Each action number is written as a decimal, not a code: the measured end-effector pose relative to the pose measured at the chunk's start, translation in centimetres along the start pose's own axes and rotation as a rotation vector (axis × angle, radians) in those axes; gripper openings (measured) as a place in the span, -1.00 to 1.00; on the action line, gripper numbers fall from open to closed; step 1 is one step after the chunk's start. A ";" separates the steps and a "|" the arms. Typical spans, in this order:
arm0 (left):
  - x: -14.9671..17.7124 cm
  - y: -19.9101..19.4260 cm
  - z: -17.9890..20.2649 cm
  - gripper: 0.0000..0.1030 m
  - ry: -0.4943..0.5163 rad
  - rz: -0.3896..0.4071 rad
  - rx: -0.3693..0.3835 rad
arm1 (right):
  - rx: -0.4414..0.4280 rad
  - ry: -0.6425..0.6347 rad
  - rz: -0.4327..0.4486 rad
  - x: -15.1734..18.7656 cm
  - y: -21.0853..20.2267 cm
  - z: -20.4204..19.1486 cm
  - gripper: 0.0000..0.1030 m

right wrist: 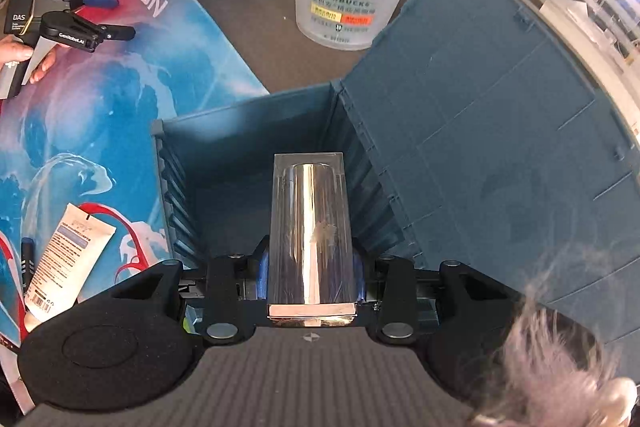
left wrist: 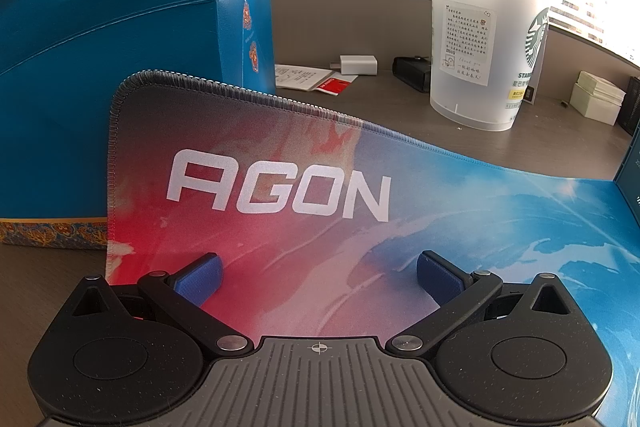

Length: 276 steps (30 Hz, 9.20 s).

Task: Organize rigid objects
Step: 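Lower the clear case into the teal box and open the right gripper, then withdraw the right gripper from the box toward the white tube, then grasp the white cream tube with the right gripper and lift, then carry the white tube over the teal box and release it inside, then grasp the blue-capped black marker with the left gripper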

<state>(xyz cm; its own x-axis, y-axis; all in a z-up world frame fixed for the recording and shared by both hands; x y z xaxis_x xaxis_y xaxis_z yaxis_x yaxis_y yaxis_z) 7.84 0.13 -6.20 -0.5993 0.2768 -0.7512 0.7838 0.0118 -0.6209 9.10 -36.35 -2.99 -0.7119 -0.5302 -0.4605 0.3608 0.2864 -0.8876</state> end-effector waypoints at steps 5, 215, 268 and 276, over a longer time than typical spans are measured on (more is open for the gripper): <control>0.0 0.0 0.0 1.00 0.000 0.000 0.000 | -0.018 0.036 -0.001 0.0 0.1 0.5 -0.32; 0.0 0.0 0.0 1.00 0.002 0.000 0.002 | -0.052 0.797 0.710 3.2 -5.2 0.8 -0.11; -2.5 -5.5 9.0 1.00 0.109 0.191 0.332 | 0.209 0.763 0.866 11.8 -12.1 -1.8 0.93; -0.8 -14.1 22.5 1.00 0.563 0.358 0.753 | 0.179 0.820 0.927 13.9 -13.6 -2.5 1.00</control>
<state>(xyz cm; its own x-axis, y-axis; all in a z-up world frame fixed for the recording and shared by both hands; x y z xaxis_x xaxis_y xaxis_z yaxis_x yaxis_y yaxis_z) -6.41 -21.93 -1.85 -0.0315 0.5615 -0.8268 0.4787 -0.7177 -0.5057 -7.17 -45.65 2.69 -0.2882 0.4841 -0.8262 0.9575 0.1397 -0.2522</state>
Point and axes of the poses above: each gripper's, at about its wrist camera, not at the fingertips, and y roughly the way its jaws point, z to its right, x to its underside, the point moved 10 cm from there along y, roughly the way its jaws point, and after that the axes turned 15 degrees about y, right-handed, at the moved point
